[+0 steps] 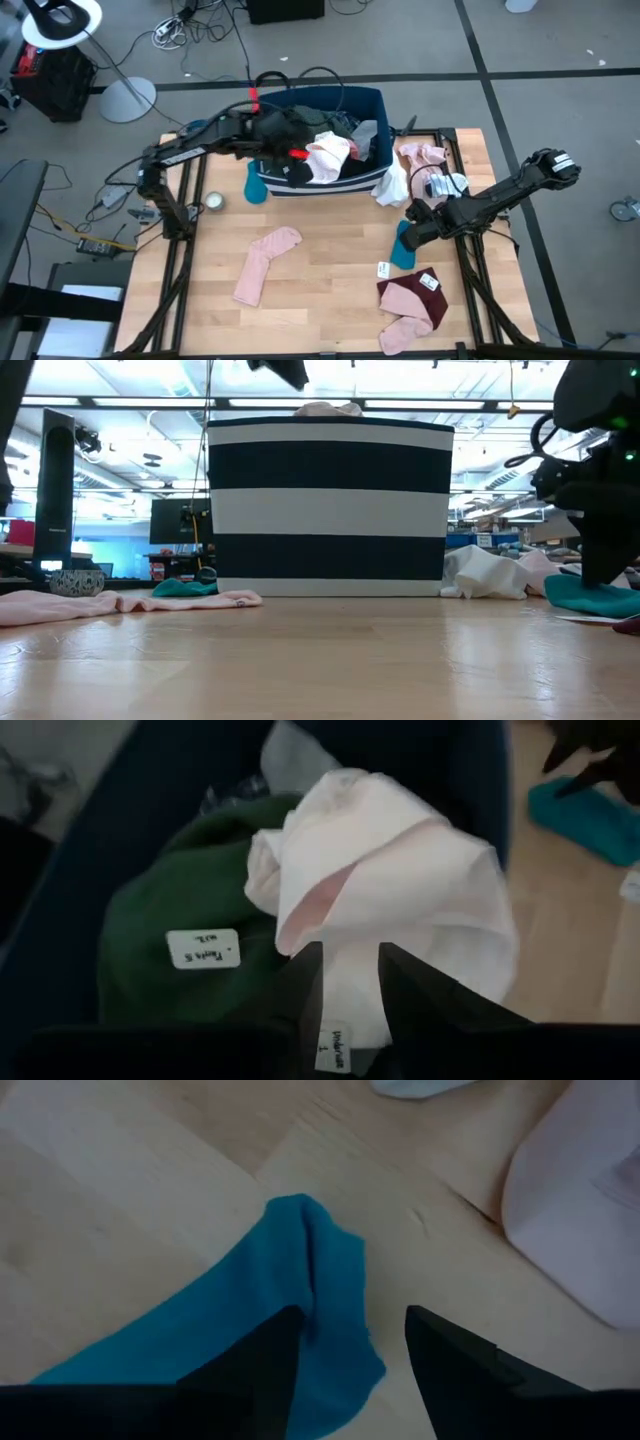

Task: Sort clothes
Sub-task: Put the blue sock into the blue laundry bin

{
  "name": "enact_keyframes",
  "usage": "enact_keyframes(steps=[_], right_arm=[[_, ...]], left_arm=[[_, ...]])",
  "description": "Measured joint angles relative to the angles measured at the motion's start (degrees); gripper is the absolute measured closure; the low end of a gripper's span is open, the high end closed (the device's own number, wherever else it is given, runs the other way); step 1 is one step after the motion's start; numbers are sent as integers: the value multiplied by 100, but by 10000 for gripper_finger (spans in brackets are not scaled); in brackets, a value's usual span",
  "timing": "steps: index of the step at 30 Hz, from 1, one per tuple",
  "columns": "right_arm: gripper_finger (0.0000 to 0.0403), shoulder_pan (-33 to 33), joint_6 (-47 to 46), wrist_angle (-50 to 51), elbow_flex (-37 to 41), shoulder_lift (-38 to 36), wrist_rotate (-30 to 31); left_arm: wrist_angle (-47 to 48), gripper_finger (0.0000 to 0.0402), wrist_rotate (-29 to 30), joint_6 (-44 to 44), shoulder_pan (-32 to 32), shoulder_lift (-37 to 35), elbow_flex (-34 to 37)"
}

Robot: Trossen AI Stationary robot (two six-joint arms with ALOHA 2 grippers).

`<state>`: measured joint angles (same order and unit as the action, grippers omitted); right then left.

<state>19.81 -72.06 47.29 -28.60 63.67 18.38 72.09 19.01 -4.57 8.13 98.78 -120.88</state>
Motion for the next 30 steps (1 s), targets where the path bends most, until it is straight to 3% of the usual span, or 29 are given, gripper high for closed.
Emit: enact_keyframes(steps=[5, 12, 20, 26, 30], right_arm=[[268, -55, 97, -10, 0, 279, 5], [390, -170, 339, -78, -47, 394, -1], [397, 9, 265, 1305, -1072, -19, 449], [399, 137, 265, 3098, -2695, -69, 1060], [400, 158, 282, 4108, -3858, -69, 1561]], left_arm=[[-724, 296, 123, -161, -480, -827, 962], [-1717, 296, 534, -991, -1262, -2250, 3200], [-3295, 296, 712, -1876, -2233, -4038, 5848], [-4336, 296, 734, -2122, -2608, -4938, 7311], [-4963, 296, 737, -2154, -2641, -5158, 8173]])
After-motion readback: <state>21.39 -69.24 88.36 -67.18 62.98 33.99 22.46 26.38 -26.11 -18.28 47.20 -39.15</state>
